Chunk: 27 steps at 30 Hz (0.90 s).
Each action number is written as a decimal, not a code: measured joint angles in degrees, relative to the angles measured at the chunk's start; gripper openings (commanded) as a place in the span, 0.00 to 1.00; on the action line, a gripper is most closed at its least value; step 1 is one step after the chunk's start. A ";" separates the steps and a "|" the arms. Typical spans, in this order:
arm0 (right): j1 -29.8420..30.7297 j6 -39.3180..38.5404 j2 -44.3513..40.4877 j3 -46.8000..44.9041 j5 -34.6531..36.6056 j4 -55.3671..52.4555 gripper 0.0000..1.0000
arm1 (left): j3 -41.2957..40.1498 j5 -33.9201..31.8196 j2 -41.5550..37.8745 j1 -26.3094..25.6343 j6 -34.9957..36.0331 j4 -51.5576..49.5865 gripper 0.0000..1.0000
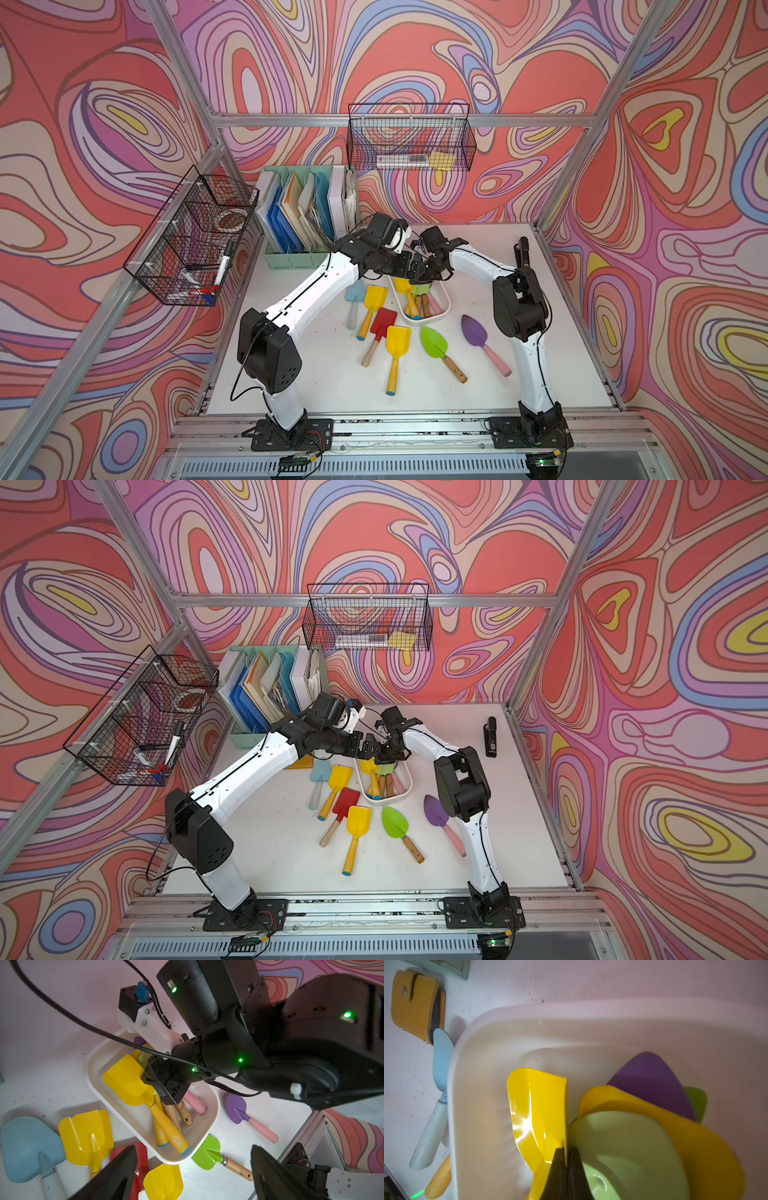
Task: Put the shovel into the storage box
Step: Place the shovel in the storage box, then pick up the shovel from the center of the board.
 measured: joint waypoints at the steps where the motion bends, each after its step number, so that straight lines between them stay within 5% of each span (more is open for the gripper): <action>1: 0.00 0.00 0.00 0.00 0.11 0.02 0.00 | 0.00 0.02 0.04 0.00 0.00 -0.02 0.91; 16: 0.00 0.63 0.11 0.68 1.38 0.11 0.00 | 0.02 0.31 1.18 0.00 -0.02 -0.07 0.91; 27: 0.00 0.92 0.13 0.68 1.55 0.09 0.12 | 0.04 0.46 1.84 0.00 -0.02 -0.28 0.92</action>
